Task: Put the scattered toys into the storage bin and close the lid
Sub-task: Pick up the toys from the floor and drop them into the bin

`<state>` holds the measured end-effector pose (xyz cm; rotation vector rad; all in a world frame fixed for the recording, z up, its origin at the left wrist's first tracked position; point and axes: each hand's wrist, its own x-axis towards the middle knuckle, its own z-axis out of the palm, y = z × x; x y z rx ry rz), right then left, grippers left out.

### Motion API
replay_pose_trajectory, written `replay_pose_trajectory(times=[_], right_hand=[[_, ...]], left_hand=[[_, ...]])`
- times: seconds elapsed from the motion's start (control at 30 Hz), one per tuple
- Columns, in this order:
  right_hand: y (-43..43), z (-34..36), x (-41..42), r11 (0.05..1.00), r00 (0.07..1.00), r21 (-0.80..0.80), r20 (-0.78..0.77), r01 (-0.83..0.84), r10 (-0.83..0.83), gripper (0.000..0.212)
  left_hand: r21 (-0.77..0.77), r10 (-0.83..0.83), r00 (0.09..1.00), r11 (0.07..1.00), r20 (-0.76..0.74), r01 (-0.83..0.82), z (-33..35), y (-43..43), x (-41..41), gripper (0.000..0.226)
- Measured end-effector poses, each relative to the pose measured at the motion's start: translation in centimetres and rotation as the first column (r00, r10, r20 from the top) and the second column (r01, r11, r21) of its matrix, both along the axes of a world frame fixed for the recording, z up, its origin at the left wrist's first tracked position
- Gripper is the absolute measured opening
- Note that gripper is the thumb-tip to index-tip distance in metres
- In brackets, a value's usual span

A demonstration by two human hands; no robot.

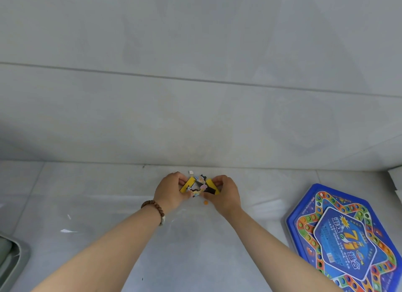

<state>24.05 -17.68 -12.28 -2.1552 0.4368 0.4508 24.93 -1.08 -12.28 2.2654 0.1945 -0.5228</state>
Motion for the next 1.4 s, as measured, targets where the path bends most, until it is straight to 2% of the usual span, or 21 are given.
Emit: replay_pose_trajectory(times=[0.23,0.4,0.7,0.8,0.9,1.0,1.13,1.27,1.4], right_hand=[[0.0,0.3,-0.9,0.977,0.997,0.200,0.001,0.077,-0.078,0.040],[0.3,0.1,-0.9,0.979,0.999,0.200,0.004,0.039,-0.041,0.033],[-0.2,0.5,-0.5,0.966,0.996,0.244,-0.057,0.086,-0.074,0.032],[-0.3,1.1,-0.5,0.930,0.991,0.345,-0.094,0.127,-0.100,0.030],[-0.2,2.1,-0.5,0.879,0.993,0.466,-0.113,0.094,-0.047,0.015],[0.0,2.6,-0.5,0.876,0.988,0.468,-0.144,0.115,-0.053,0.011],[0.5,3.2,-0.4,0.838,0.979,0.526,-0.195,0.148,-0.051,0.014],[1.4,5.7,-0.2,0.815,0.986,0.573,-0.167,0.087,0.012,0.010],[4.0,9.8,-0.8,0.801,0.992,0.599,-0.104,0.003,0.074,0.009]], left_hand=[[-0.092,0.014,1.000,0.996,0.001,-0.014,0.1,0.3,-0.5,0.043],[-0.029,-0.108,0.993,0.994,0.044,0.110,0.1,0.0,-0.9,0.027],[-0.113,-0.090,0.996,0.990,0.003,0.090,0.3,0.2,-0.5,0.029],[-0.143,-0.097,0.995,0.986,-0.039,0.090,0.2,0.3,-0.3,0.029],[-0.238,-0.145,0.985,0.964,-0.097,0.118,0.4,0.5,-0.1,0.025],[-0.343,-0.096,0.981,0.939,-0.168,0.034,0.7,0.6,-0.3,0.023],[-0.362,-0.079,0.966,0.932,-0.247,-0.017,2.1,1.2,-0.1,0.028],[-0.358,-0.078,0.953,0.933,-0.294,-0.034,5.2,2.7,0.3,0.026],[-0.423,-0.019,0.956,0.899,-0.293,-0.112,9.9,5.4,-1.0,0.019]])
